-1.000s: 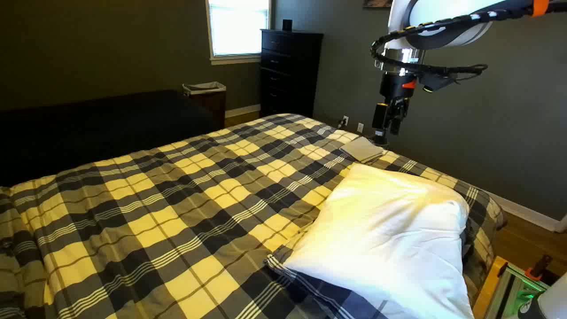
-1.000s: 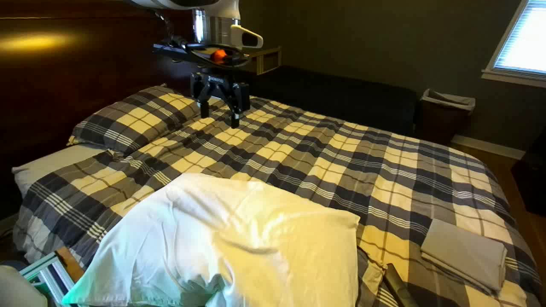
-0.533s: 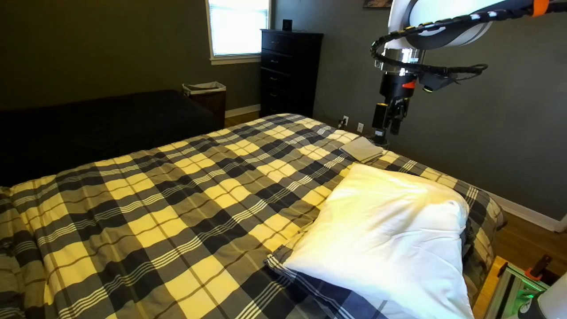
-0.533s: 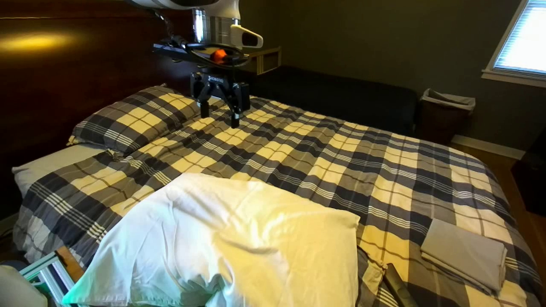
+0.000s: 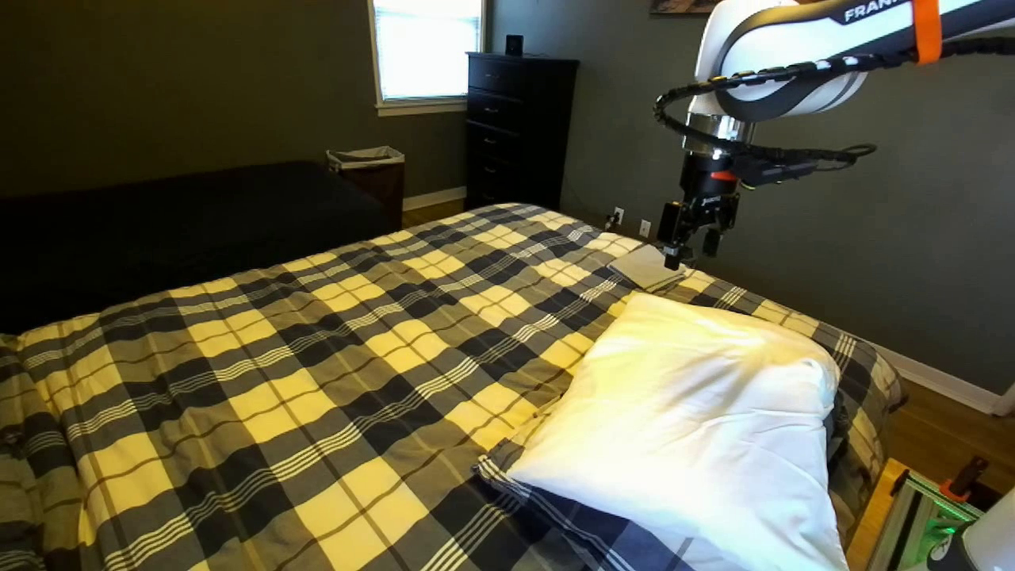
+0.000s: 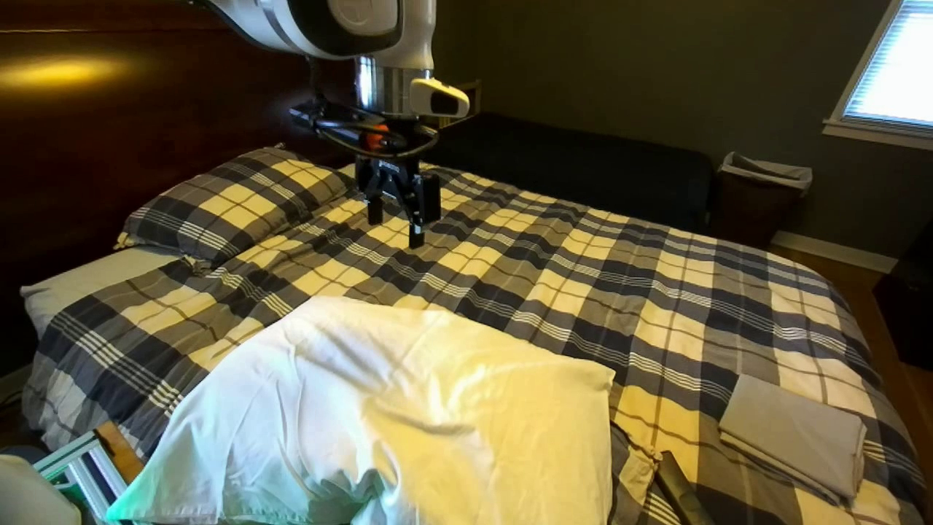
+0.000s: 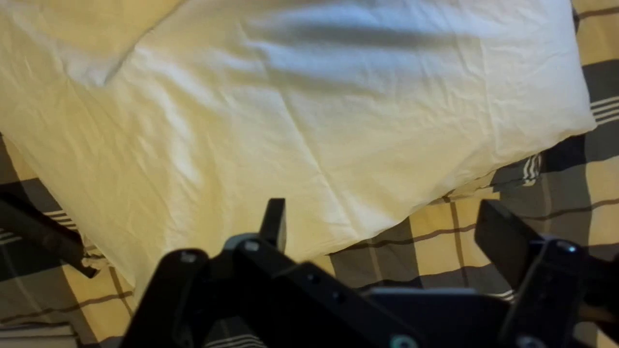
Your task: Put the white pillow and book on the bed
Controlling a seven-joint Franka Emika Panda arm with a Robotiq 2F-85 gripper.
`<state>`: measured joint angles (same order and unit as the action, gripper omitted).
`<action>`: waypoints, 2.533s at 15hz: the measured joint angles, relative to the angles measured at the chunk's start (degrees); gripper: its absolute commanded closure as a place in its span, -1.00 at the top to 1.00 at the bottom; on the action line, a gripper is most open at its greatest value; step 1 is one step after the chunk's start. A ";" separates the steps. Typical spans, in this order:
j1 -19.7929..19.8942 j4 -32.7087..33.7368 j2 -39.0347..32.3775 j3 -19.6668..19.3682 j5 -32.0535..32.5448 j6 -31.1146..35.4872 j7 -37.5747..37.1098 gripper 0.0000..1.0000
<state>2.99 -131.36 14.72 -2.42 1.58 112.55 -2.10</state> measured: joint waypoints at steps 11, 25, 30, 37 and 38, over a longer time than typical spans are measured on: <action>2.38 -8.45 -11.71 0.35 4.29 23.47 -22.29 1.00; -2.66 4.47 -33.35 -2.17 10.17 17.01 -32.38 0.35; -3.38 8.54 -35.85 -3.37 9.95 11.88 -32.45 -0.37; -3.18 9.74 -35.28 -4.22 8.36 8.86 -32.33 -1.00; -3.07 9.76 -35.12 -4.28 7.94 8.63 -32.31 -0.98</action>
<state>-0.07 -121.60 -20.40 -6.70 9.52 121.18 -34.41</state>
